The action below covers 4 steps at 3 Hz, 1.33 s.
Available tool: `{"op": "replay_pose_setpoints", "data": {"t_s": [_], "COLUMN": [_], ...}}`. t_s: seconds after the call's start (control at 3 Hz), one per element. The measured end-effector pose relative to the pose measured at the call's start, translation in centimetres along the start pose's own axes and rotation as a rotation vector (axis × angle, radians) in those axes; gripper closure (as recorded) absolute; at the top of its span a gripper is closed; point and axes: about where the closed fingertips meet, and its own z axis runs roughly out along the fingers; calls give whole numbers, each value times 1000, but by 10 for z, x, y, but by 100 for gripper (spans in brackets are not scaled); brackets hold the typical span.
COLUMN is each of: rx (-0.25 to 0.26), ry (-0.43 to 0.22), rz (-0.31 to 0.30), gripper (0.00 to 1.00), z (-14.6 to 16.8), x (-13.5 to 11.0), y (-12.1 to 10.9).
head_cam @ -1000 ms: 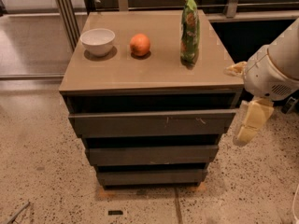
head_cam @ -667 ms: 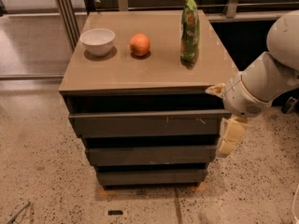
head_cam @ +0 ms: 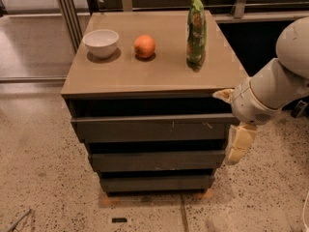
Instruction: Open top drawer
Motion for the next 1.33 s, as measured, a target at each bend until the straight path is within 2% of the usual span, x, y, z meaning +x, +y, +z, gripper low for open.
{"op": "replay_pose_setpoints", "data": {"t_s": [0.33, 0.67, 1.0, 1.33], "rx": [52, 100, 124, 125], "ry": [-7, -23, -35, -43], "rz": [-51, -83, -107, -117], "gripper": [0, 0, 0, 0], "z": [18, 44, 73, 99], "x": [6, 5, 1, -1], "y": [-3, -16, -33, -49]}}
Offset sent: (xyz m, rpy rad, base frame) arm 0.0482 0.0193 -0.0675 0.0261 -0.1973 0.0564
